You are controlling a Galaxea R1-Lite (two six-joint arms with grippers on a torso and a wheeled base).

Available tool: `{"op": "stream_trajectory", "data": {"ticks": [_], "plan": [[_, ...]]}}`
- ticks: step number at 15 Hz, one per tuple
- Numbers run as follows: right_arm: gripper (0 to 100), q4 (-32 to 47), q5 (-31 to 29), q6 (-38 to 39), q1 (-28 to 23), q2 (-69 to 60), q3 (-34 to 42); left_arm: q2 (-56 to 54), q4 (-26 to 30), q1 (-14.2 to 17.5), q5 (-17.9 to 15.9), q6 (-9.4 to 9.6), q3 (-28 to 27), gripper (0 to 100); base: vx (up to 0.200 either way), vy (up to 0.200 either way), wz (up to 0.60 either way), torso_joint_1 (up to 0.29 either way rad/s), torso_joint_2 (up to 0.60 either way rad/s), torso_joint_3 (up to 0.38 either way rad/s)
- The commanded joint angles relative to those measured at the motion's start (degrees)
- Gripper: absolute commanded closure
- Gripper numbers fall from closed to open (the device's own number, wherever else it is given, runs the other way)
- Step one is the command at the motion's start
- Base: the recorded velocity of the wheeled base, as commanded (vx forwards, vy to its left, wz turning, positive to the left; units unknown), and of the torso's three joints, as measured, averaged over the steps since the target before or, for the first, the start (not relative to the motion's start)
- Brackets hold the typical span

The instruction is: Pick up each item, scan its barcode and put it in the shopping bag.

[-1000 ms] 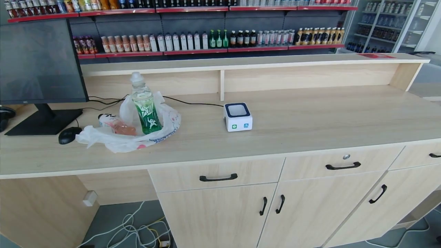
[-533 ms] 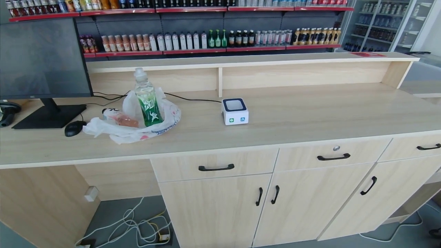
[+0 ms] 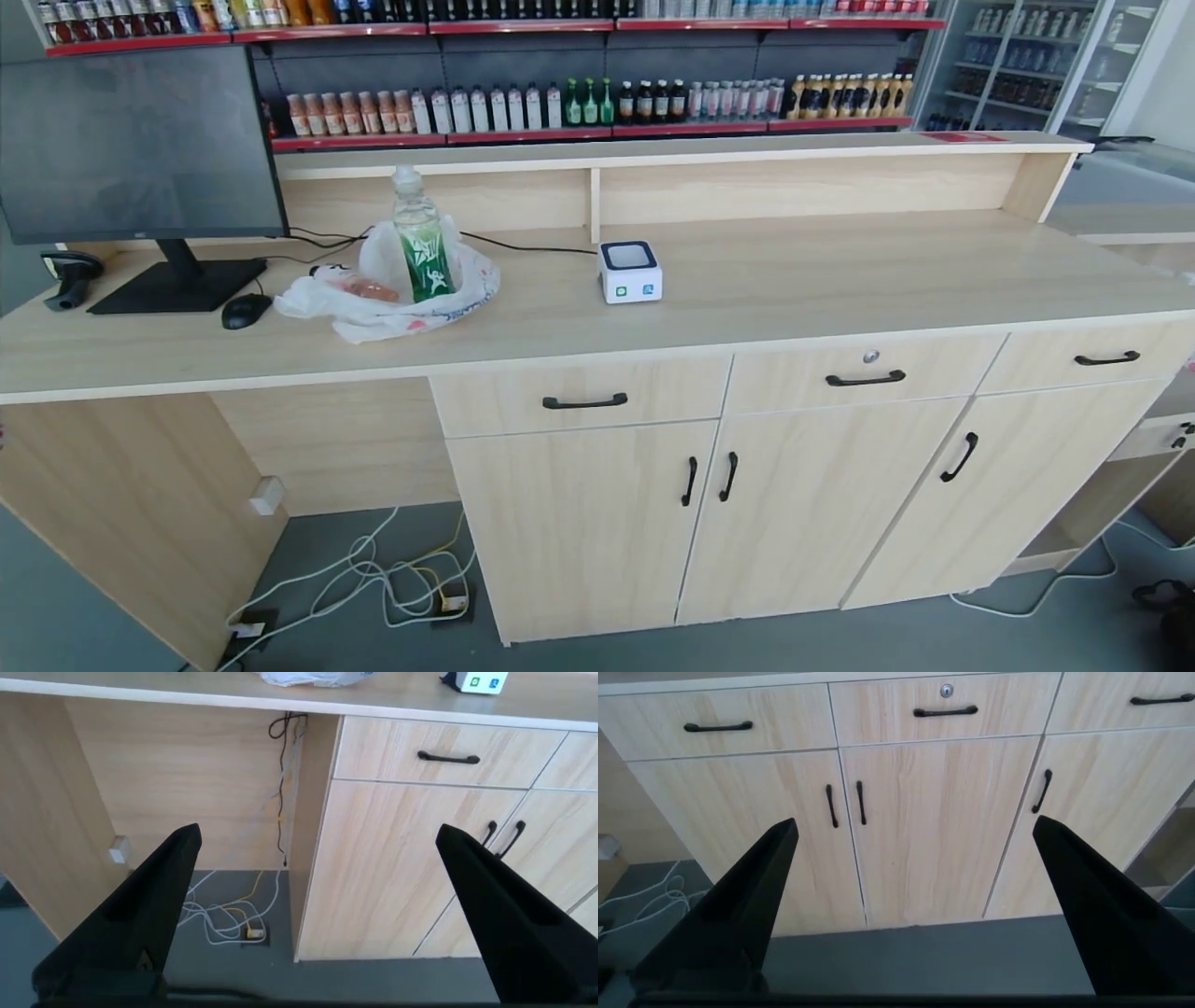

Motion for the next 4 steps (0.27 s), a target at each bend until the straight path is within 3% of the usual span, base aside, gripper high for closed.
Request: {"op": "stream_trajectory", "data": {"ticks": [1,4], "plan": [[0,-0.02,0.04,-0.02,-0.09,0.1,0.0,0.06,-0.03,0.01,0.04,0.03,0.0,0,0.0,0.0,0.0,0.0,0.0,0.0],[0,-0.02,0.04,-0.02,-0.09,0.1,0.0,0.06,-0.03,0.01,0.04,0.11,0.0,0,0.0,0.0,0.0,0.0,0.0,0.0]]}}
